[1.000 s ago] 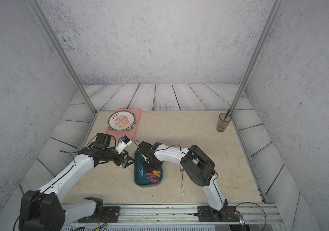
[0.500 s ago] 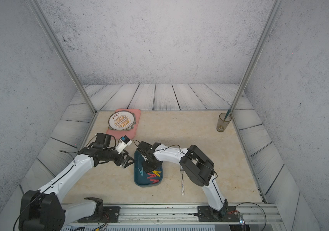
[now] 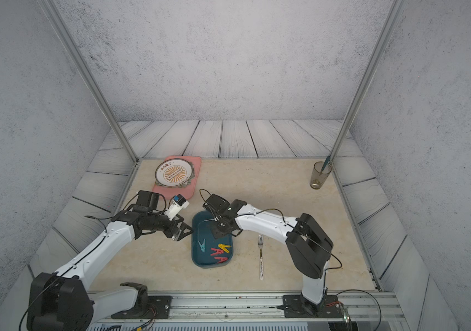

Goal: Take the clothespins out of the storage box
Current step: Place the clothespin at the center of the board.

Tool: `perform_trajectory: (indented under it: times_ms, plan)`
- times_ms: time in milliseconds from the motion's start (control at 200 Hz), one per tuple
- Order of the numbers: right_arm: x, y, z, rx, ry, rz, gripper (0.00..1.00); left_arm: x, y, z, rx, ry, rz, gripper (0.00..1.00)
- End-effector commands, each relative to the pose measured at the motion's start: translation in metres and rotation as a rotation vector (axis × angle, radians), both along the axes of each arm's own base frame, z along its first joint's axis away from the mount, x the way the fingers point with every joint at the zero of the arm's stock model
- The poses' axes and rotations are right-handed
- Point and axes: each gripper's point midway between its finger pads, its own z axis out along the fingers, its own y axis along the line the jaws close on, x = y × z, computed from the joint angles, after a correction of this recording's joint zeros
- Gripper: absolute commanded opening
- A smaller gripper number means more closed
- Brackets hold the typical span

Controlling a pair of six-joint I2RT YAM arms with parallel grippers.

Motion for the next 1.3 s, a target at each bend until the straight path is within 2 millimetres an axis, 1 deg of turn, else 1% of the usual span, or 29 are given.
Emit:
perform_trajectory:
  times_ms: [0,120,235,395,480,596,756,876,1031,1131,1201,1291]
  plan:
    - [0.008,-0.038,0.011,-0.060,-0.054,-0.103,0.01,-0.003,0.001,-0.002,-0.006,0.010,0.001,0.92]
    - [0.001,-0.060,0.004,-0.120,-0.045,-0.133,0.01,-0.004,0.000,-0.001,-0.013,0.012,-0.005,0.92]
    - [-0.008,-0.073,-0.008,-0.145,-0.023,-0.152,0.01,-0.004,0.000,-0.001,-0.015,0.012,-0.008,0.92]
    - [-0.012,-0.090,-0.023,-0.200,-0.012,-0.204,0.01,-0.005,-0.001,-0.001,-0.016,0.013,-0.009,0.92]
    - [-0.016,-0.092,-0.032,-0.212,0.008,-0.214,0.01,-0.006,-0.001,-0.003,-0.015,0.017,-0.011,0.92]
    - [-0.023,-0.087,-0.048,-0.204,0.055,-0.196,0.01,-0.005,-0.001,-0.002,-0.017,0.016,-0.011,0.92]
    - [-0.023,-0.086,-0.068,-0.237,0.087,-0.194,0.02,-0.005,-0.001,-0.001,-0.017,0.015,-0.010,0.92]
    - [-0.022,-0.088,-0.079,-0.267,0.097,-0.196,0.06,-0.007,-0.002,-0.001,-0.020,0.022,-0.018,0.92]
    - [-0.021,-0.087,-0.083,-0.271,0.097,-0.194,0.09,-0.009,-0.003,0.000,-0.028,0.027,-0.029,0.92]
    - [-0.021,-0.086,-0.079,-0.265,0.091,-0.191,0.12,-0.010,-0.004,0.000,-0.031,0.030,-0.035,0.92]
    - [-0.019,-0.085,-0.073,-0.258,0.083,-0.186,0.17,-0.011,-0.005,0.000,-0.035,0.030,-0.042,0.92]
    - [-0.017,-0.084,-0.058,-0.243,0.062,-0.176,0.22,-0.011,-0.005,-0.001,-0.039,0.026,-0.044,0.92]
